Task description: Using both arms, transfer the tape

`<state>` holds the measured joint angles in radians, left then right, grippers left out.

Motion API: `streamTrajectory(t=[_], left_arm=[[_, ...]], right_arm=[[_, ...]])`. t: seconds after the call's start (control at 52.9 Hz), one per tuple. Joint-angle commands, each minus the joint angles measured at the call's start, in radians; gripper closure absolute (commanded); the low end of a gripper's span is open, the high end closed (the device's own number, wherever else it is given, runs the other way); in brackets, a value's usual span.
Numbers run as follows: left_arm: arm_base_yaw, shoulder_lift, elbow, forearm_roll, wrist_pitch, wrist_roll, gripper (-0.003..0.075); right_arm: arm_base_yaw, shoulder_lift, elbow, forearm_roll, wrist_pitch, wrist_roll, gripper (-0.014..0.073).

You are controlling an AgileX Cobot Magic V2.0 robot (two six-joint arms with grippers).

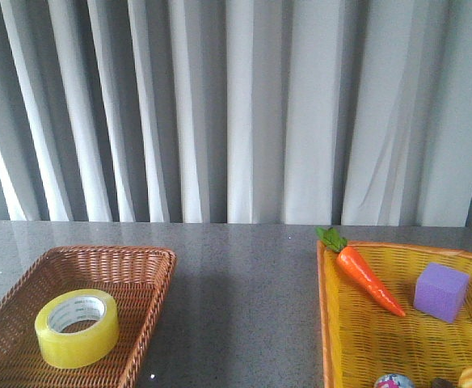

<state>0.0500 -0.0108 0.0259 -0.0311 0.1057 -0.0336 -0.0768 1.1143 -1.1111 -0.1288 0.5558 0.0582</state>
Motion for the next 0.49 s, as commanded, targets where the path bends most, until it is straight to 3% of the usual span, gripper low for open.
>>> streamTrajectory(t=[0.0, 0.303, 0.473], left_arm=[[-0.003, -0.017, -0.023, -0.006, -0.081, -0.008, 0.0727], [-0.003, -0.017, -0.023, -0.006, -0.081, -0.008, 0.0727], [-0.003, -0.017, -0.023, -0.006, -0.081, -0.008, 0.0726]], right_arm=[[-0.004, -0.022, -0.029, -0.014, -0.067, -0.011, 0.0602], [-0.004, -0.040, -0.029, 0.017, -0.067, -0.011, 0.0602], [-0.004, -0.173, -0.017, 0.048, -0.062, -0.011, 0.0602]])
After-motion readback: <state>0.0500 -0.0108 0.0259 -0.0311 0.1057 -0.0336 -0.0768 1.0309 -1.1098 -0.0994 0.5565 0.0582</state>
